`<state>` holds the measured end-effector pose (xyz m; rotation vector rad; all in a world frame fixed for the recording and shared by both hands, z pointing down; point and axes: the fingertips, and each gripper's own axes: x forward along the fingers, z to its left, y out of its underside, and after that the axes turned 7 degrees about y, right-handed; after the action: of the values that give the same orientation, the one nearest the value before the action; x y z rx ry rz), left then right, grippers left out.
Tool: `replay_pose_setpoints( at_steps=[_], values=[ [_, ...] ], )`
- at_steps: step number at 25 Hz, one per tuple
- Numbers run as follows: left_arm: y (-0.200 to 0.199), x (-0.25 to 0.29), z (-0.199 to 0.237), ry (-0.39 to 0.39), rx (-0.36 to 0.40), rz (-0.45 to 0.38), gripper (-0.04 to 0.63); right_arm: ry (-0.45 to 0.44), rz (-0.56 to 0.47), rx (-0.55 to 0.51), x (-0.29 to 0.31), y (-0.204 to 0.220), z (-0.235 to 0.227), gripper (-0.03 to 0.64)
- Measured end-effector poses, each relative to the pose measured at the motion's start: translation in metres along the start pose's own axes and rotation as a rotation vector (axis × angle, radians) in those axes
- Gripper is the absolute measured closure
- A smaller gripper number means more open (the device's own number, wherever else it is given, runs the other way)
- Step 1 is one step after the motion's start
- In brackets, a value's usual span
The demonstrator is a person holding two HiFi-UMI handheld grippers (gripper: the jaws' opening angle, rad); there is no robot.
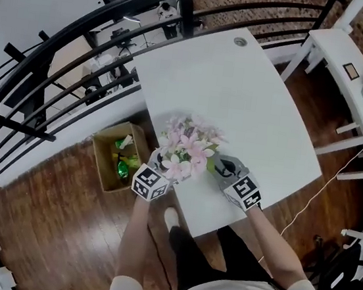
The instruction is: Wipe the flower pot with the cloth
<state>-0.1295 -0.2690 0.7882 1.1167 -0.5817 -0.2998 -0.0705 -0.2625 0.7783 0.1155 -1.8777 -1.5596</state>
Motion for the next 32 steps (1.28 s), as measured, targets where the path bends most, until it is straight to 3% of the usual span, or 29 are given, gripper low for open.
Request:
replay_pose_setpoints(
  at_steps=[5, 10, 13, 16, 21, 25, 27, 30, 32],
  values=[
    [-0.008, -0.006, -0.011, 0.03, -0.13, -0.041, 0.094, 0.006, -0.022, 0.043, -0.014, -0.01, 0.006, 0.574],
    [-0.044, -0.004, -0.021, 0.016, -0.354, -0.094, 0.094, -0.013, -0.107, 0.027, -0.037, -0.068, 0.002, 0.581],
    [-0.07, -0.009, -0.028, 0.016, -0.484, -0.169, 0.095, -0.103, -0.14, -0.025, -0.048, -0.105, 0.018, 0.6],
    [-0.1, -0.018, -0.042, 0.021, -0.566, -0.25, 0.097, -0.184, -0.159, -0.113, -0.064, -0.136, 0.041, 0.607],
    [-0.145, -0.051, -0.057, 0.071, -0.614, -0.358, 0.098, -0.219, -0.223, -0.204, -0.082, -0.193, 0.057, 0.607],
    [-0.17, -0.086, -0.08, 0.146, -0.621, -0.37, 0.1, -0.195, -0.286, -0.12, -0.097, -0.236, 0.052, 0.607],
    [-0.182, -0.096, -0.088, 0.188, -0.607, -0.359, 0.1, -0.27, -0.293, -0.033, -0.1, -0.252, 0.044, 0.607],
    [-0.195, -0.109, -0.102, 0.267, -0.6, -0.335, 0.1, -0.5, -0.272, 0.128, -0.108, -0.27, 0.044, 0.607],
    [-0.202, -0.121, -0.111, 0.308, -0.591, -0.314, 0.1, -0.556, -0.245, 0.164, -0.108, -0.272, 0.044, 0.607]
  ],
)
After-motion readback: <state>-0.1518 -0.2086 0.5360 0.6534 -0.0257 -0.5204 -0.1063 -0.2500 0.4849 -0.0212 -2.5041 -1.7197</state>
